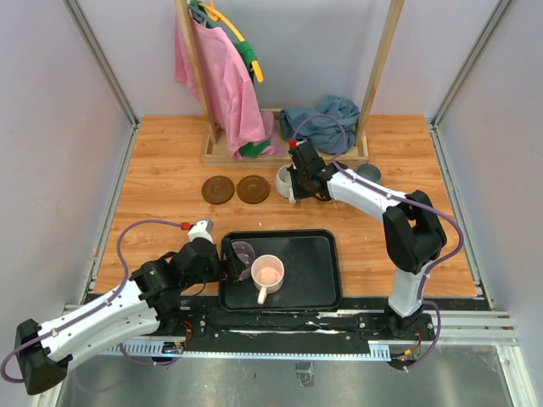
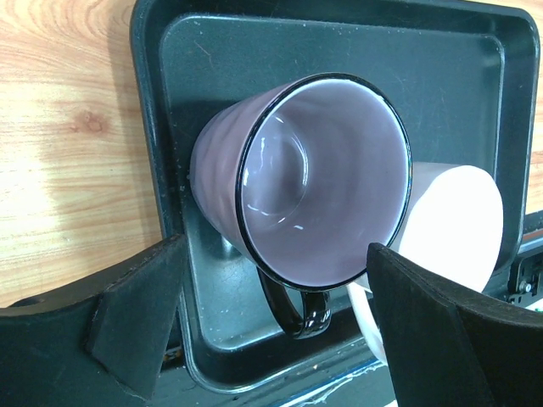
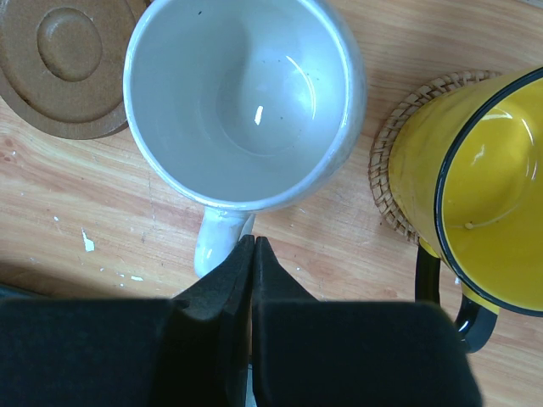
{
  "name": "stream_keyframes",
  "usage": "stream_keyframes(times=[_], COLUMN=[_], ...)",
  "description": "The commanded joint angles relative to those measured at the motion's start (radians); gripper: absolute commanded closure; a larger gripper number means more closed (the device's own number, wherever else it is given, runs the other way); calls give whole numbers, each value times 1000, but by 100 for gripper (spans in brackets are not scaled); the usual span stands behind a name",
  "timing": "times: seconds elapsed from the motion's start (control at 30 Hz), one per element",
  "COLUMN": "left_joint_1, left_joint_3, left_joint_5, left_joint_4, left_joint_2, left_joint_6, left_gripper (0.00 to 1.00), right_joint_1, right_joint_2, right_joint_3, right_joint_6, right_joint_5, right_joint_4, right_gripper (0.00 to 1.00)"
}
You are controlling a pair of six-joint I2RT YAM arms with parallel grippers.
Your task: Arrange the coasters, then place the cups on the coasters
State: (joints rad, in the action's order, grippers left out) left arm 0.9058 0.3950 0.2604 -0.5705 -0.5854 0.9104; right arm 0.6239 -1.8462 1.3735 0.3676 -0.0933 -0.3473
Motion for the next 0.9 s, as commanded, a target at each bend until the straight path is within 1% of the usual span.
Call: stream_keyframes(times=[0.0, 0.47, 0.87], left_joint_1=[10, 10, 10], left_joint_3=[30, 25, 28], left_joint_5=[16, 17, 13], left_joint_4=[19, 29, 30], left_joint_2=[-4, -13, -9], left_joint_6=[-1, -5, -17], left_gripper=[10, 9, 9], right_joint_1=[9, 32, 31], right_joint_2=[-9, -24, 2], right_joint_3=[21, 37, 16], right_joint_6=[4, 1, 11], right_joint_5=[10, 18, -31], right_joint_4=[3, -4, -30], right_gripper=[99, 99, 99])
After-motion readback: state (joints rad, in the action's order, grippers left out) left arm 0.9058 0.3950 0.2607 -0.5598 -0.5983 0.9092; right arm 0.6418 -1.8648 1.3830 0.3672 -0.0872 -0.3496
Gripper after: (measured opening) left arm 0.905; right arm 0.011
